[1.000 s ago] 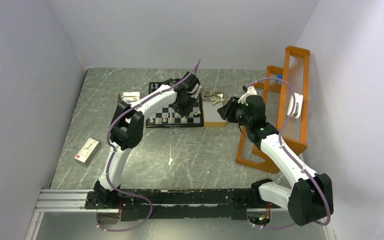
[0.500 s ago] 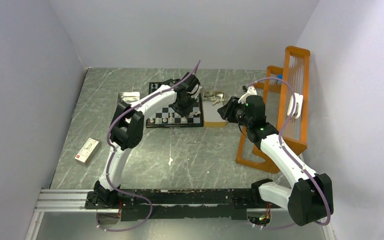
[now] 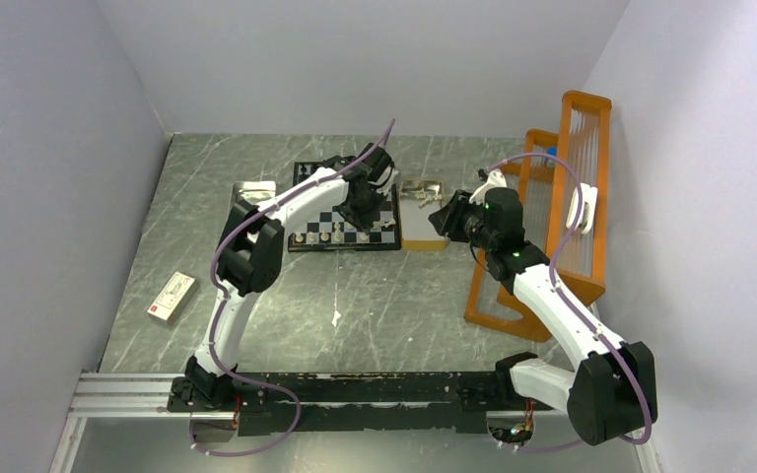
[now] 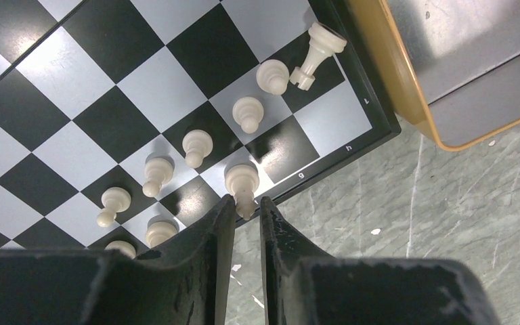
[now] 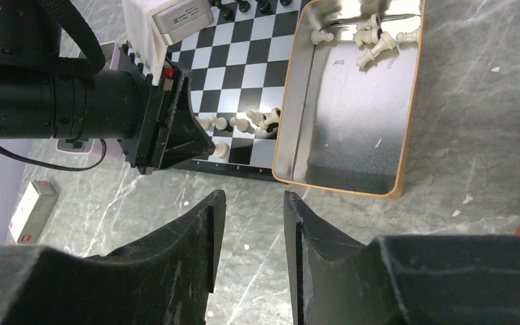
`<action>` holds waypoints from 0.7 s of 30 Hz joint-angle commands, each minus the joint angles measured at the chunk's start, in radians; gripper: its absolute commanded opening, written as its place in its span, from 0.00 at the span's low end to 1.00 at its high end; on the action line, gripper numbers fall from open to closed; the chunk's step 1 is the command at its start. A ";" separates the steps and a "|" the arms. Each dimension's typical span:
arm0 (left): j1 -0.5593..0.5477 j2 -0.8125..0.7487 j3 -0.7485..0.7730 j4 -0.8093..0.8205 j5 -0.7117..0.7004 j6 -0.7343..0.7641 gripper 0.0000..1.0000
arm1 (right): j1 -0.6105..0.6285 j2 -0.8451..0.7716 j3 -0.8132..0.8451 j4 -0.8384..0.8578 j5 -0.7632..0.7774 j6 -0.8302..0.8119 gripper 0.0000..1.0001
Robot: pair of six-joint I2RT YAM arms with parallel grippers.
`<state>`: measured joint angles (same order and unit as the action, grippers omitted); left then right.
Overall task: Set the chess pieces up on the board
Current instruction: Adjust the chess piece on the chessboard.
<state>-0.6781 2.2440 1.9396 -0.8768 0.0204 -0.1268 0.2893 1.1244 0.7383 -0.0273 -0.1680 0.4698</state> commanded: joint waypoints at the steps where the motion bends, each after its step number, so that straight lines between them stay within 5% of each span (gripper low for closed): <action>1: -0.007 -0.022 -0.002 -0.008 -0.004 0.010 0.25 | 0.001 -0.015 -0.016 0.024 0.007 -0.002 0.41; 10: -0.007 -0.022 -0.003 -0.018 -0.004 0.016 0.24 | 0.001 -0.012 -0.014 0.024 0.004 -0.003 0.41; 13: -0.007 -0.022 -0.003 -0.020 0.002 0.017 0.16 | 0.001 -0.006 -0.011 0.024 0.001 -0.005 0.41; 16: -0.006 -0.018 0.001 -0.027 -0.010 0.016 0.26 | 0.001 -0.005 -0.011 0.024 0.001 -0.006 0.41; 21: -0.008 -0.017 -0.001 -0.028 -0.014 0.019 0.24 | 0.001 -0.006 -0.011 0.024 0.001 -0.006 0.41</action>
<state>-0.6781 2.2440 1.9396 -0.8875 0.0185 -0.1177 0.2893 1.1244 0.7383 -0.0273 -0.1684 0.4698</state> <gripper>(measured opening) 0.247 0.412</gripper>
